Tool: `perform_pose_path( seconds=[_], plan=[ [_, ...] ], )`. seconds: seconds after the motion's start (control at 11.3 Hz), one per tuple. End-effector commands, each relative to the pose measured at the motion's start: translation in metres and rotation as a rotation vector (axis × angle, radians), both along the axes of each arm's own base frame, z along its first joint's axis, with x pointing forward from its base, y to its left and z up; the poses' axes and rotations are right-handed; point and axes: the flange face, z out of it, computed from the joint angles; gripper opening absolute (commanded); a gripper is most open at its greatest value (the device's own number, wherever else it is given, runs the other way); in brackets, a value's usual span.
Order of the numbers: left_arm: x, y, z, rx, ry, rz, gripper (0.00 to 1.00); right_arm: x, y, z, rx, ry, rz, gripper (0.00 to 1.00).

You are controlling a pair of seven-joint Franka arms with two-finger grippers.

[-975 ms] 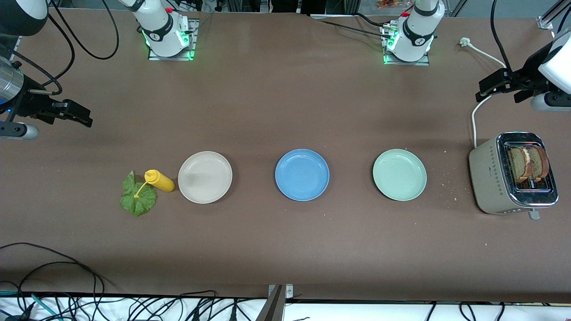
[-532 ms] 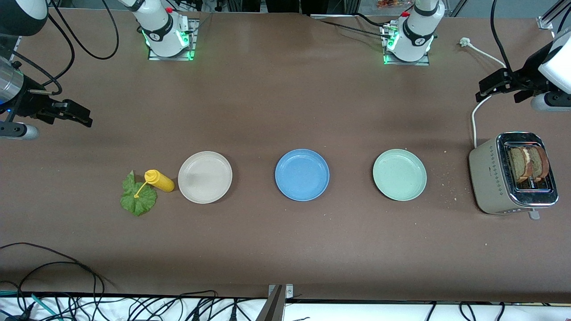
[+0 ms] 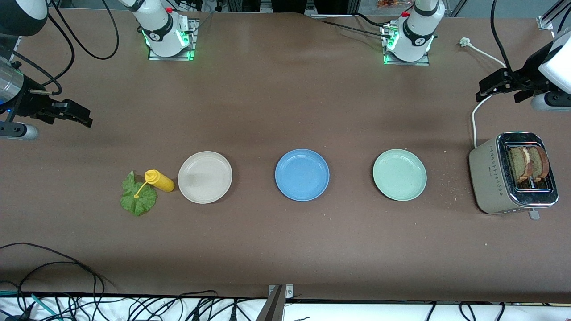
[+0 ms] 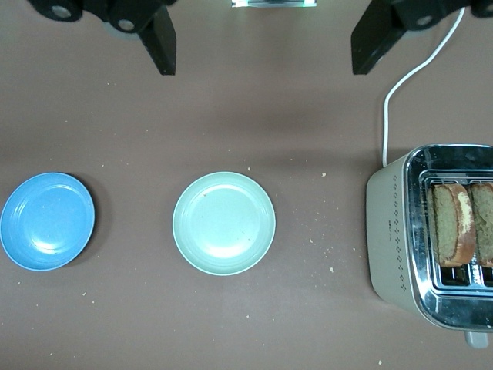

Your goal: Make sandwich in blue plate with both arms

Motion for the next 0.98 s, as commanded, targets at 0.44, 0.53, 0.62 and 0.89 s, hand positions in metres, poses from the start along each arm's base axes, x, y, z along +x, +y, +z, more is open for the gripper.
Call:
perform_pose_path(
  seconds=[0.44, 0.53, 0.62, 0.89],
  plan=[
    [-0.0099, -0.0013, 0.0034, 0.029, 0.037, -0.001, 1.0, -0.0003, -0.0021, 0.0027, 0.013, 0.004, 0.013, 1.0],
    [-0.0095, -0.002, 0.0033, 0.029, 0.036, -0.004, 1.0, -0.0003, -0.0021, 0.0027, 0.013, 0.004, 0.013, 1.0],
    [-0.01, -0.0035, 0.0003, 0.031, 0.045, -0.007, 1.0, -0.0003, -0.0021, 0.0027, 0.013, 0.004, 0.013, 1.0],
    [-0.011, -0.0027, 0.001, 0.031, 0.052, -0.004, 1.0, -0.0003, -0.0021, 0.0027, 0.013, 0.004, 0.013, 1.0]
  ],
)
